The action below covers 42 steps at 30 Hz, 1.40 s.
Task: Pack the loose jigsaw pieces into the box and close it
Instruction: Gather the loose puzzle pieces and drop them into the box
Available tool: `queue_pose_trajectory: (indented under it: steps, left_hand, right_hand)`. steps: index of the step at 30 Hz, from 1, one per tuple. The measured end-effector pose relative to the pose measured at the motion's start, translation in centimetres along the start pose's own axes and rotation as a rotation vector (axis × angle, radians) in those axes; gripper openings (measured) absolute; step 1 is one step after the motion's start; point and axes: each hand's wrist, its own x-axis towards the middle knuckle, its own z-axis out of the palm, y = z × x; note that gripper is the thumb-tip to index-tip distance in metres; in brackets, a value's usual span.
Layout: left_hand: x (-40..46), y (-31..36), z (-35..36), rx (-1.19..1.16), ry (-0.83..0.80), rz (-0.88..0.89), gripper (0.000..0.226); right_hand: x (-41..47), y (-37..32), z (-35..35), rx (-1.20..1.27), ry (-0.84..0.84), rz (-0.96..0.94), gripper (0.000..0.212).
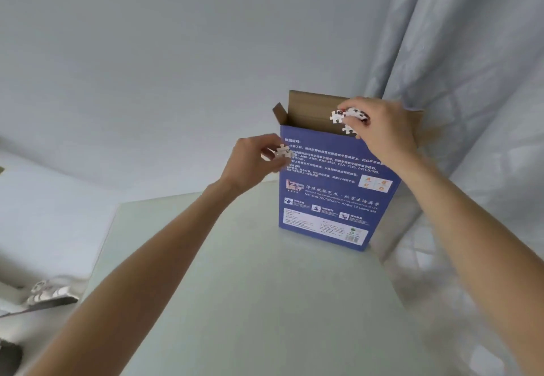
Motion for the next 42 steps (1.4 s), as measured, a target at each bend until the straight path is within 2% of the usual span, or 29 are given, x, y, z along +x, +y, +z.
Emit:
queue_pose_trajectory:
  steps: [3, 6, 11, 17, 20, 24, 28, 37, 40, 42]
  left_hand:
    - [4.3, 1.4, 0.7, -0.004, 0.066, 0.061, 0.014]
    - [7.4, 1.7, 1.9, -0.026, 0.059, 0.074, 0.013]
    - [12.0, 1.9, 4.1, 0.171, 0.019, 0.101, 0.012]
    - [14.6, 2.0, 5.0, 0.474, -0.195, 0.208, 0.021]
    - [14.8, 1.6, 5.7, 0.446, -0.248, 0.216, 0.016]
    - [14.3, 1.0, 6.3, 0.365, -0.233, 0.225, 0.007]
    - [13.1, 1.4, 6.1, 0.387, -0.204, 0.246, 0.013]
    - [8.9, 0.2, 5.4, 0.486, 0.06, 0.407, 0.018]
    - [5.8, 0.6, 5.0, 0.45, 0.183, 0.358, 0.019]
    - [2.0, 0.8, 4.9, 0.352, 0.207, 0.269, 0.022]
  right_hand:
    - [1.9, 3.2, 0.4, -0.194, -0.079, -0.113, 0.019]
    - [2.4, 5.0, 1.1, -0.291, -0.238, -0.172, 0.017]
    - [2.9, 6.5, 1.0, -0.188, -0.353, -0.122, 0.018]
    - [2.7, 7.3, 1.5, -0.117, -0.396, -0.018, 0.02]
    - [2.6, 7.6, 1.7, -0.107, -0.378, 0.007, 0.021]
    - [2.6, 7.6, 1.7, -0.123, -0.336, -0.006, 0.022]
    - [2.3, 7.0, 1.7, -0.151, -0.292, -0.027, 0.019]
    - [1.4, 5.4, 1.7, -0.229, -0.186, -0.052, 0.019]
    - [-0.9, 3.7, 1.7, -0.124, -0.046, -0.091, 0.018]
    - [-4.2, 1.9, 2.4, -0.072, 0.011, -0.127, 0.019]
